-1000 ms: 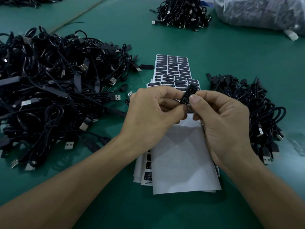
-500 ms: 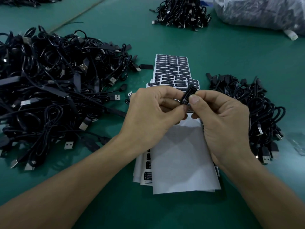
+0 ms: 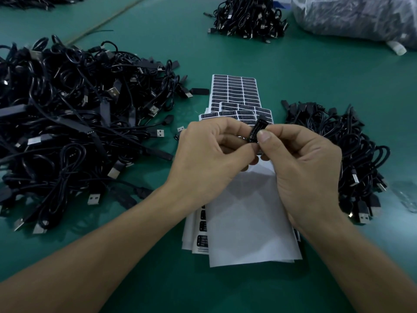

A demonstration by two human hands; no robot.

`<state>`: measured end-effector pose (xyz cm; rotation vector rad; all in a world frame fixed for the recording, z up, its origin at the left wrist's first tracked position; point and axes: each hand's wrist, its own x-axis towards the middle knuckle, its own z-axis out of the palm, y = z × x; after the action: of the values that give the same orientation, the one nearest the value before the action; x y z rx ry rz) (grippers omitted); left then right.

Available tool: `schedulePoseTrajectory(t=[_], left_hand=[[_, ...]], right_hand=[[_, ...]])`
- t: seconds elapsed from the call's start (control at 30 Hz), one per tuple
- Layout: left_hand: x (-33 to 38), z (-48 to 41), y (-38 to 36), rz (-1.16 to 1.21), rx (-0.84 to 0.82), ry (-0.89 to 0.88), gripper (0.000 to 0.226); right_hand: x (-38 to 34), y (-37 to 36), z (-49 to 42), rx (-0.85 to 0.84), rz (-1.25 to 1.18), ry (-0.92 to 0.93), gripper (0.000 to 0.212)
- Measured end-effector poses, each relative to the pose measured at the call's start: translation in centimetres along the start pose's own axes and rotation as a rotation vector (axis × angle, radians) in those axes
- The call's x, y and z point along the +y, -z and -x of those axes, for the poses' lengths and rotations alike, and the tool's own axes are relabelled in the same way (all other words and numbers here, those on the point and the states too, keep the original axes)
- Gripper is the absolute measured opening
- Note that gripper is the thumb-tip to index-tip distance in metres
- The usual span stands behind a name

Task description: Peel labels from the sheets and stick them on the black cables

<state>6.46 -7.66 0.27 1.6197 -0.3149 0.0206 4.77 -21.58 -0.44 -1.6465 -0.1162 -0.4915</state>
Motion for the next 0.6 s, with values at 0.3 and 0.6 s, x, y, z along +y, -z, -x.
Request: schedulePoseTrajectory(t=[0.3, 0.6], left_hand=[[-0.09, -0.01, -0.13, 0.05, -0.007, 0.055, 0.014], [0.06, -0.14, -0.12, 0.123, -0.029, 0.087, 0.014]], right_hand=[[-0.11, -0.06, 0.1, 0.023, -0.017, -0.001, 0.018], [-0.13, -0.17, 0.12, 0.031, -0.053, -0.019, 0.019]])
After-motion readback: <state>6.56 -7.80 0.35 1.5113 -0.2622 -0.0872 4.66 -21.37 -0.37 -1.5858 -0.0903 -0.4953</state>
